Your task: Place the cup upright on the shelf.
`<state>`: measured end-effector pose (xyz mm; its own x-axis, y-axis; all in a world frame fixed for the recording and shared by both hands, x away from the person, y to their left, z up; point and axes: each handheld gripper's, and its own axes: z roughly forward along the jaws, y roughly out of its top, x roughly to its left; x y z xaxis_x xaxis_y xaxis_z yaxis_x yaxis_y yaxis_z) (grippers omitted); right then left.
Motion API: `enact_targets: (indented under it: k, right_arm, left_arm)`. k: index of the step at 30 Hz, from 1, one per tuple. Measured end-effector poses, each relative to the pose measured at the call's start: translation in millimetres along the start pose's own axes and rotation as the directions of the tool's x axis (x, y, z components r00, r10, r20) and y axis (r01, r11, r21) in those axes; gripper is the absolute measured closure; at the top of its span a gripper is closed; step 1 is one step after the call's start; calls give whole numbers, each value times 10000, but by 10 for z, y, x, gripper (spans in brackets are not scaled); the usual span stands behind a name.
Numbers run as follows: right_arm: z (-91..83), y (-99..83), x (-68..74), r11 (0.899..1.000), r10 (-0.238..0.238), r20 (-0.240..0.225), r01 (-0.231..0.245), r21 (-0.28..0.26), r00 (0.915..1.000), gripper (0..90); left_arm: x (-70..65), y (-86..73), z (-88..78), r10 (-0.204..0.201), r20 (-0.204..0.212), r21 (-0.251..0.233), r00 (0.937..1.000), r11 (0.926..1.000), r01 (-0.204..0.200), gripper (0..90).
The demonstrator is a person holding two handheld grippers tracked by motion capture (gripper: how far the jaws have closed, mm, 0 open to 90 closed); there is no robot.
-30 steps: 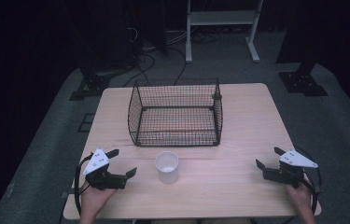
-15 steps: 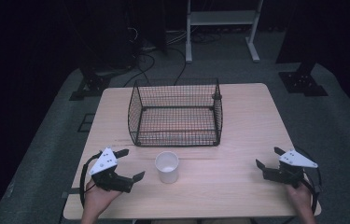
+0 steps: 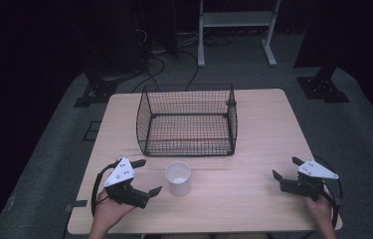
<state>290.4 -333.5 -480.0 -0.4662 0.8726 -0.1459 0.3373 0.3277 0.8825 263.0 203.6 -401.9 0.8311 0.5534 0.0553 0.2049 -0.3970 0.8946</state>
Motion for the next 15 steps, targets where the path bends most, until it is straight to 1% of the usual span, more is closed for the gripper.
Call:
enact_targets:
  k: [12,15]
  right_arm:
    - [0,0,1,10000,-12,1,12,1,10000,131]
    - [0,0,1,10000,1,-3,-1,-6,10000,131]
  left_arm:
    - [-96,107,134,466,426,480,9980,9977,-486,24]
    - [-104,116,156,515,445,566,9977,9969,-540,24]
